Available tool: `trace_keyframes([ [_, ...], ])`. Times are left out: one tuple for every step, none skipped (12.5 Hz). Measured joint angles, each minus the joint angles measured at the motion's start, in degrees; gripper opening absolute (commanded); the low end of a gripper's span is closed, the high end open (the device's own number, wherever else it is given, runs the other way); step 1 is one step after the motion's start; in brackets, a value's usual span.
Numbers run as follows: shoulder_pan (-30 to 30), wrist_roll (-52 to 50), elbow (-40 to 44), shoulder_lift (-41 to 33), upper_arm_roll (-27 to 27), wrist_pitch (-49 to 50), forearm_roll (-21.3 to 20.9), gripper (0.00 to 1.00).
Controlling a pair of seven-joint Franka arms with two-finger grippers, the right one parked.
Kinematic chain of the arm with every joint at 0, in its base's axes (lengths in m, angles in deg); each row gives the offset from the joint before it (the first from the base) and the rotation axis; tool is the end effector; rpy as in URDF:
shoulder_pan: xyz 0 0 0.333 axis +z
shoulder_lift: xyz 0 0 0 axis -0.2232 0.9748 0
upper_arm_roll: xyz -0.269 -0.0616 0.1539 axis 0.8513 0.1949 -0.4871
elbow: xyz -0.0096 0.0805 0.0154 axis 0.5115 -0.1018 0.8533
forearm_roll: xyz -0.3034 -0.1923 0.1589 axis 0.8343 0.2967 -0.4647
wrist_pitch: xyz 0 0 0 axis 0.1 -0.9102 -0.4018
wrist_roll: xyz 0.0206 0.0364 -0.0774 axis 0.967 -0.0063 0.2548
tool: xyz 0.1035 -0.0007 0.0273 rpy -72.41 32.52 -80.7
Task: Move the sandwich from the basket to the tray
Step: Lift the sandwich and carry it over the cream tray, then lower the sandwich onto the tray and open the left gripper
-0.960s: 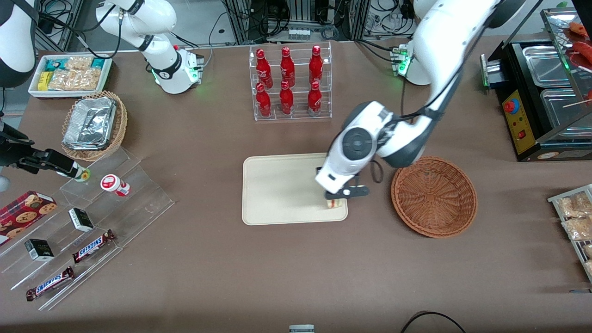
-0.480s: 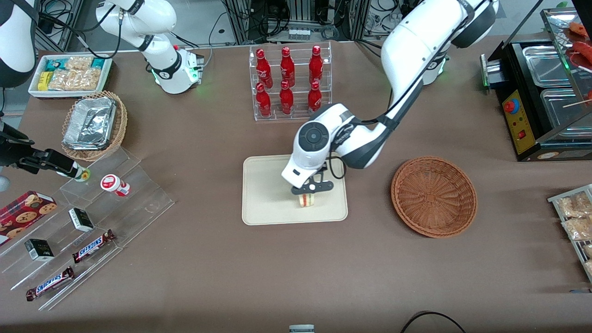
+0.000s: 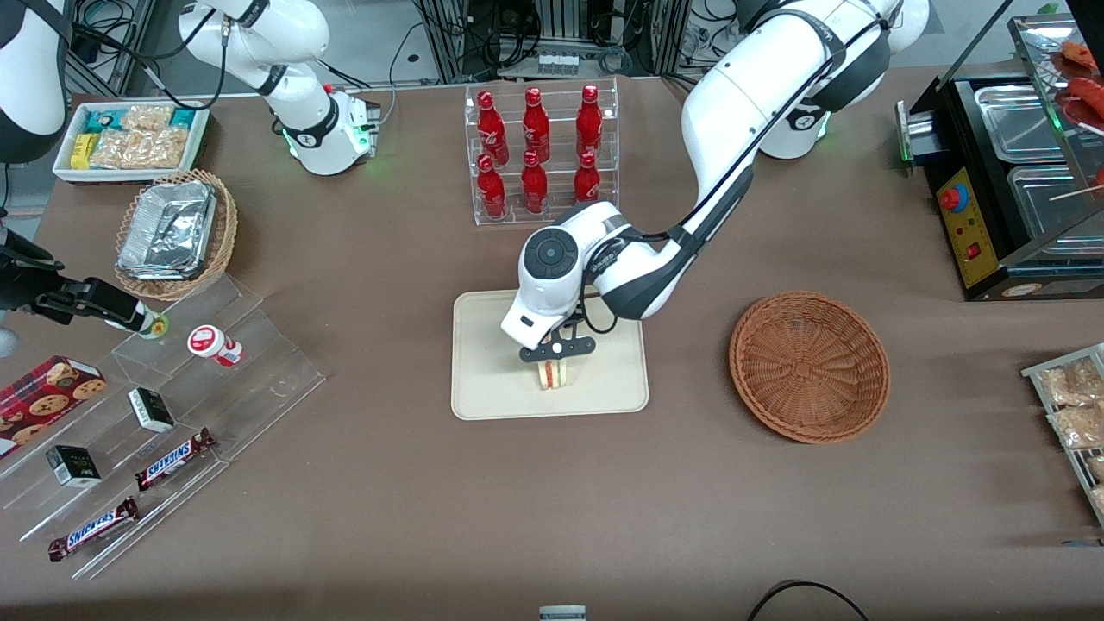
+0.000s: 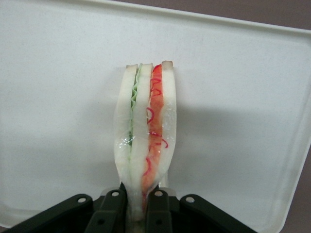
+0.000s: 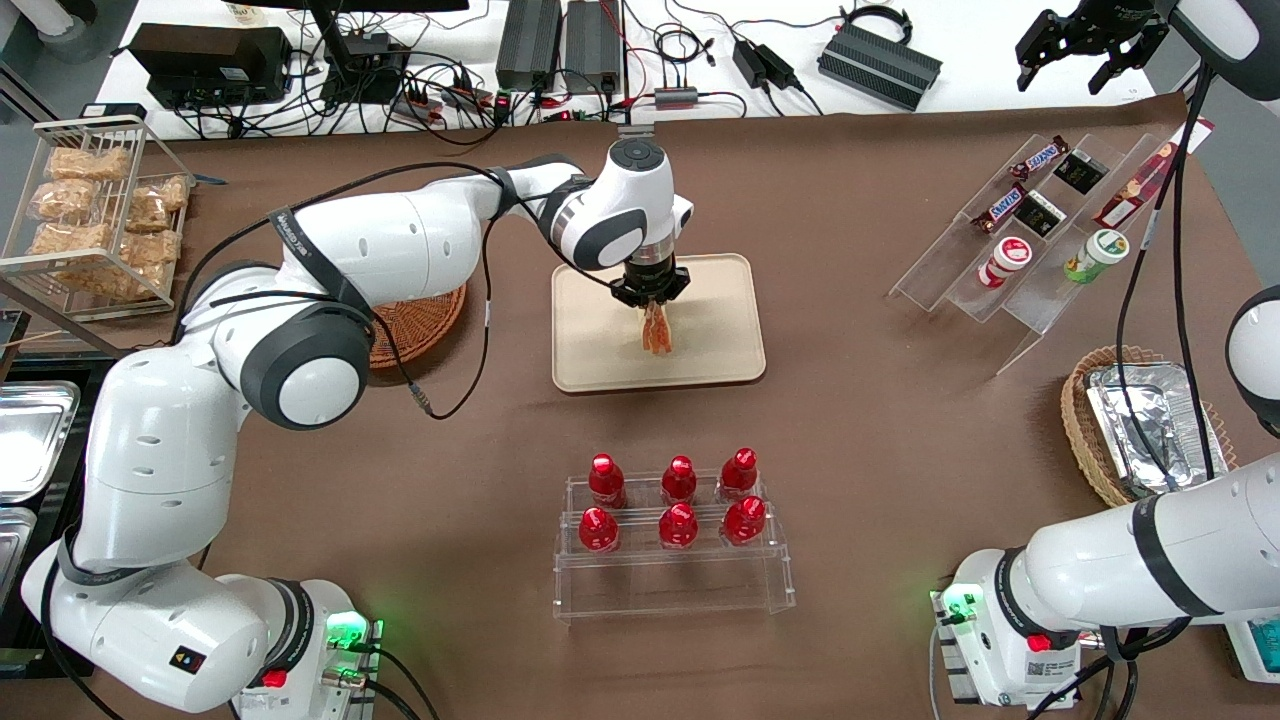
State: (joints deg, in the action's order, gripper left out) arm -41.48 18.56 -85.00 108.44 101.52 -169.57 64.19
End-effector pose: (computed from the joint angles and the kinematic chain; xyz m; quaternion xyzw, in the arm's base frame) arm 0.5050 -0.5317 0.2451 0.9958 0.0791 -0.0370 0.0288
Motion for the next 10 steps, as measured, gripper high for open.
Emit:
trace_keyframes([
  [0.0,-0.1,0.0,0.0,0.0,0.0,0.0,0.00],
  [0.0,-0.2,0.0,0.0,0.0,0.0,0.0,0.26],
  [0.0,-0.2,0.0,0.0,0.0,0.0,0.0,0.99],
  [0.0,-0.3,0.0,0.1,0.0,0.0,0.0,1.00],
  [0.0,-0.5,0.0,0.3,-0.1,0.0,0.0,1.00],
  [0.0,-0.7,0.0,0.5,-0.1,0.0,0.0,1.00],
  [0.0,-0.9,0.0,0.6,-0.1,0.0,0.0,1.00],
  [0.0,-0.9,0.1,0.6,-0.1,0.0,0.0,1.00],
  [0.0,-0.9,0.4,0.5,-0.1,0.0,0.0,1.00],
  [0.0,-0.9,1.0,0.4,0.0,0.0,0.0,1.00],
])
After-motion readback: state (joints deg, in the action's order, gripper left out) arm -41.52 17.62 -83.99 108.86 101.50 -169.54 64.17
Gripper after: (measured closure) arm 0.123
